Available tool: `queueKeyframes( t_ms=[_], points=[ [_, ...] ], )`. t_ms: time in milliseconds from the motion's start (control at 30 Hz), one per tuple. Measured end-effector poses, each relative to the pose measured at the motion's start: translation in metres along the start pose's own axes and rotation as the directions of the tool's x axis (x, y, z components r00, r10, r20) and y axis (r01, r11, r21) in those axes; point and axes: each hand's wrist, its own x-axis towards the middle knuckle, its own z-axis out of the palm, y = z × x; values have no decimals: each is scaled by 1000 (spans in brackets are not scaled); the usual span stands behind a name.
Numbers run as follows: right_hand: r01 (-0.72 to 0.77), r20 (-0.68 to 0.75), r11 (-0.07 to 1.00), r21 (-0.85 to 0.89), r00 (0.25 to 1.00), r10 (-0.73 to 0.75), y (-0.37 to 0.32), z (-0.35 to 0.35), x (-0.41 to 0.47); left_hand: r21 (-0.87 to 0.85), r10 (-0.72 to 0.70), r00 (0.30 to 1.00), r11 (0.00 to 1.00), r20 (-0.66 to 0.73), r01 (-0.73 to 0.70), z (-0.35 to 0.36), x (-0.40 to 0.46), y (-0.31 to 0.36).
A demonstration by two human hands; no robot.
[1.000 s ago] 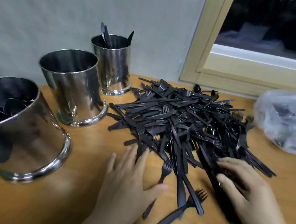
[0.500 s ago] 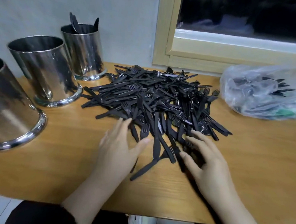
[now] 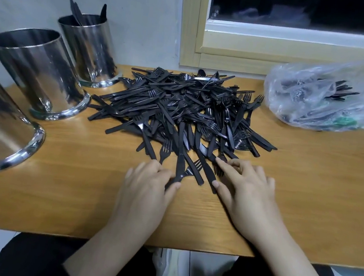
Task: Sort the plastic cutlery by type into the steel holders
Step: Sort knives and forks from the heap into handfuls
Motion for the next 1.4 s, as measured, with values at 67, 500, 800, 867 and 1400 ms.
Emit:
queueKeyframes(
  t_ms=[67,500,800,867,1400],
  points=[
    [12,-9,1000,5,1000,-12,0,2,0,-17,-19,1000,1000,8,19,-1,2,1],
    [48,-186,933,356,982,20,9,2,-2,-94,-197,930,967,311,236,-62,14,-11],
    [111,-349,808,578,929,123,2,-17,-10,-505,-109,984,846,144,168,-56,11,9],
    [137,-402,809,572,906,131,-1,-25,-14,-539,-81,997,839,13,75,-46,12,17],
    [-130,-21,336,933,911,412,-18,-55,1,-693,64,996,721,59,-6,7,21,29]
  ],
)
